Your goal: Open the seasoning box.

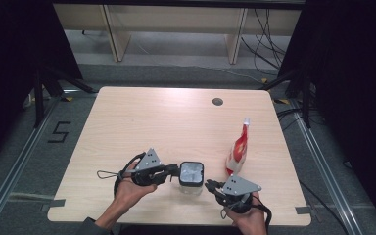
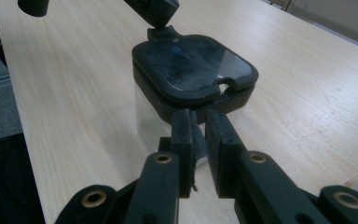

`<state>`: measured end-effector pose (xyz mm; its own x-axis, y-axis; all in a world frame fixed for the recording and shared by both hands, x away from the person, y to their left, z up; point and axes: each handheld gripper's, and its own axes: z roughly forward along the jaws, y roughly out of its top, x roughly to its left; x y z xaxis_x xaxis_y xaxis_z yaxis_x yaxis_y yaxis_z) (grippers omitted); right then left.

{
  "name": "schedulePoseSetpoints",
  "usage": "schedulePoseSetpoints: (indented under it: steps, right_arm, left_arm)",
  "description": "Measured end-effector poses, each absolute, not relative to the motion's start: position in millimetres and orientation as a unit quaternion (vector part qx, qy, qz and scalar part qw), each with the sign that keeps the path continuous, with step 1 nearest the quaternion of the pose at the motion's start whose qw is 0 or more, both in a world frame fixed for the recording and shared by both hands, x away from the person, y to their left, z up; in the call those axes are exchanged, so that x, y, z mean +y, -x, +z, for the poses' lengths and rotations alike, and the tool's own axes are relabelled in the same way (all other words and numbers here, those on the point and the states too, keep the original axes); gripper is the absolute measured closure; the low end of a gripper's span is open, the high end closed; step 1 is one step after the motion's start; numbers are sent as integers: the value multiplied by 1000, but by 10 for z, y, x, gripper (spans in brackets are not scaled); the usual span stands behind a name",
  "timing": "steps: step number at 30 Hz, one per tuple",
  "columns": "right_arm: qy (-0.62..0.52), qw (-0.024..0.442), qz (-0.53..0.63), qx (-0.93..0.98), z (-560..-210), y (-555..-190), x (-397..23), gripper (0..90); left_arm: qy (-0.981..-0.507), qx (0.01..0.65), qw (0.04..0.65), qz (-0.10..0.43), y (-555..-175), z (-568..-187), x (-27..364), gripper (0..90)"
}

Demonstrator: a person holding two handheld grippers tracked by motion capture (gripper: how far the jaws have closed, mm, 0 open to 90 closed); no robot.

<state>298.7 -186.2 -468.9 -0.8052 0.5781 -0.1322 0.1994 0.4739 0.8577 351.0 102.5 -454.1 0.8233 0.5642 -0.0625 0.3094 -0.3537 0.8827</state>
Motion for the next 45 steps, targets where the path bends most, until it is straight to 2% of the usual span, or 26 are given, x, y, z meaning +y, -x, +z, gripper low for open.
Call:
schedulePoseSetpoints:
  steps: [12,35,37,38,42,45]
  right_arm:
    - [-231,207,458,833,-4695,-3022,-1839,868]
    - [-232,209,464,829,-4667,-3041,-1778,869]
    - [-231,207,466,828,-4663,-3039,-1775,869]
    - [-228,209,466,829,-4655,-3040,-1775,868]
    - [-227,210,469,828,-4652,-3042,-1771,869]
    - [-228,209,472,826,-4653,-3043,-1770,868]
  left_arm:
    - [-811,271,503,128,-3503,-4547,1025,863]
    - [-808,275,503,133,-3481,-4559,1009,862]
    - [-811,261,506,135,-3491,-4562,1016,839]
    - [-811,254,508,139,-3498,-4569,1029,790]
    - [-804,246,523,139,-3502,-4581,1088,724]
    - [-793,247,540,137,-3499,-4574,1189,640]
